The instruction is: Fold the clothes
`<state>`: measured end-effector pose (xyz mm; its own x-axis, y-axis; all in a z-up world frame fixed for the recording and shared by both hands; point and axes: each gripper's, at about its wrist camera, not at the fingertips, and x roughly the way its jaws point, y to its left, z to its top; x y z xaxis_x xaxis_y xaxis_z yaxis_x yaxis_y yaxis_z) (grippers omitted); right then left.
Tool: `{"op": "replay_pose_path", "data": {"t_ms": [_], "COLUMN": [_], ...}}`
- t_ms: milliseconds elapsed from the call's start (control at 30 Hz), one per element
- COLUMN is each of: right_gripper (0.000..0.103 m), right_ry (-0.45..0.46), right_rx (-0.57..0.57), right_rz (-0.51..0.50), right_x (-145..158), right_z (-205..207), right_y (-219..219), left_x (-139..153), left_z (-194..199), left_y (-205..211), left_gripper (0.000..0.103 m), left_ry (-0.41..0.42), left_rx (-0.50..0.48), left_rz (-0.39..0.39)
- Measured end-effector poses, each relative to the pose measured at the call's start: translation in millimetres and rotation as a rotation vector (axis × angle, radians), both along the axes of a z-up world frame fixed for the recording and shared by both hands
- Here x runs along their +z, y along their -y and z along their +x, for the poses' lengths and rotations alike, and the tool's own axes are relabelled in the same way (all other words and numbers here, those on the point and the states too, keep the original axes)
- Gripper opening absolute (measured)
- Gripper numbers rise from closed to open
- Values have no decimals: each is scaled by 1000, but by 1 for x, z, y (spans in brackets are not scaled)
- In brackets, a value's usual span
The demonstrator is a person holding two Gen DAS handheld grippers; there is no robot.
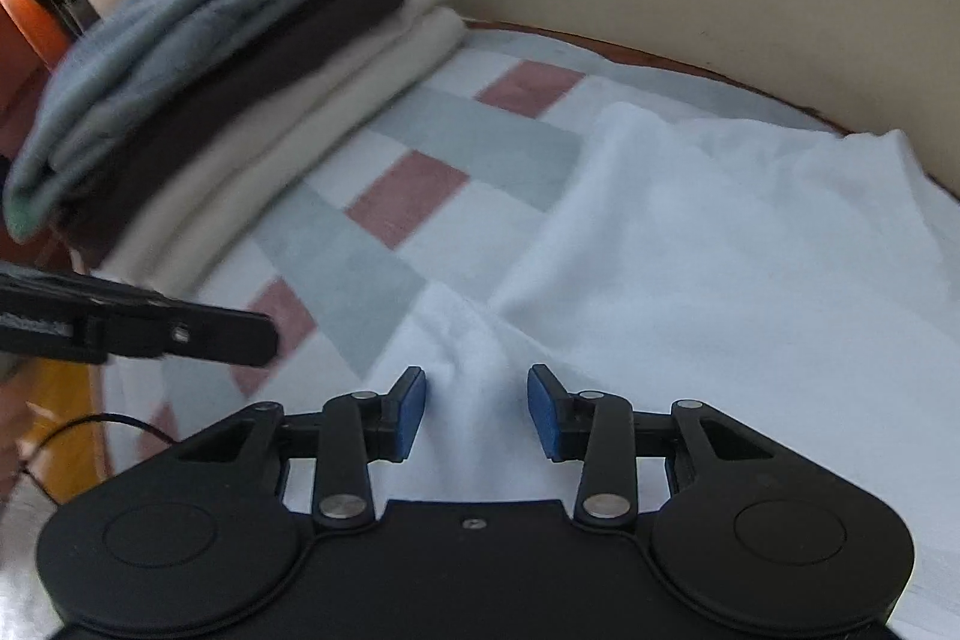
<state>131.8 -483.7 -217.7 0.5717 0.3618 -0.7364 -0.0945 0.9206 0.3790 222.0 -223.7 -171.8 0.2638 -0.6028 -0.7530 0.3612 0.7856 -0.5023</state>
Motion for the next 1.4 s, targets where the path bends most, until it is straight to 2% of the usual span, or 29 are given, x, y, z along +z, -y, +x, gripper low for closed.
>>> {"op": "replay_pose_path", "data": {"t_ms": [67,133,233,300,333,400,500,567,667,733,767,800,833,933,1033,1067,1100,1133,1167,1200,1233,1267,1333,1367,1400], "right_gripper": [34,19,10,8,8,8,8,8,8,8,8,8,8,8,8,8,8,8,8,8,13,14,17,21,34], "right_ry": [46,73,92,115,120,131,151,196,263,295,303,303,304,306,302,303,304,307,314,324,333,341,370,379,368], "right_rx": [73,133,156,138,120,50,-62,-117,-107,-92,-87,-85,-78,-46,-2,7,16,16,-8,-72,-157,-257,-403,-440,-457], "right_rz": [42,47,29,31,74,244,492,574,567,552,546,541,539,539,546,539,532,527,523,518,512,512,525,501,416], "right_x": [5,10,11,13,14,16,18,26,45,58,63,66,69,78,85,88,90,92,94,95,96,96,98,100,104], "right_z": [-7,-15,-22,-26,-26,-28,-33,-42,-54,-61,-62,-61,-61,-62,-62,-64,-65,-67,-70,-76,-84,-95,-128,-146,-164], "right_y": [-5,-11,-17,-16,-11,9,40,54,57,58,59,59,60,60,60,59,59,59,61,64,68,73,86,93,99], "left_x": [-1,0,2,3,6,11,21,31,52,66,70,74,78,80,75,73,68,65,64,64,64,62,54,49,43], "left_z": [1,1,0,-2,-3,-7,-11,-16,-32,-44,-51,-57,-64,-76,-75,-72,-67,-63,-60,-60,-62,-63,-58,-53,-48], "left_y": [-1,-1,-1,-1,-1,-3,-6,-6,-1,4,8,12,16,31,42,44,44,44,45,47,50,52,59,62,65], "left_gripper": [8,8,8,8,8,8,11,11,13,28,38,43,43,46,49,49,45,35,9,5,5,5,5,5,5], "left_ry": [-5,-8,-11,-7,8,39,90,136,266,341,368,393,419,487,478,450,418,385,364,381,404,445,446,425,403], "left_rx": [-1,-2,-14,-25,-28,-35,-53,-69,-116,-201,-235,-267,-299,-329,-311,-301,-293,-288,-282,-278,-275,-271,-242,-221,-199], "left_rz": [-4,-16,-37,-45,-44,-41,-82,-112,-149,-208,-222,-232,-241,-208,-203,-215,-233,-256,-266,-241,-210,-162,-88,-73,-58]}}
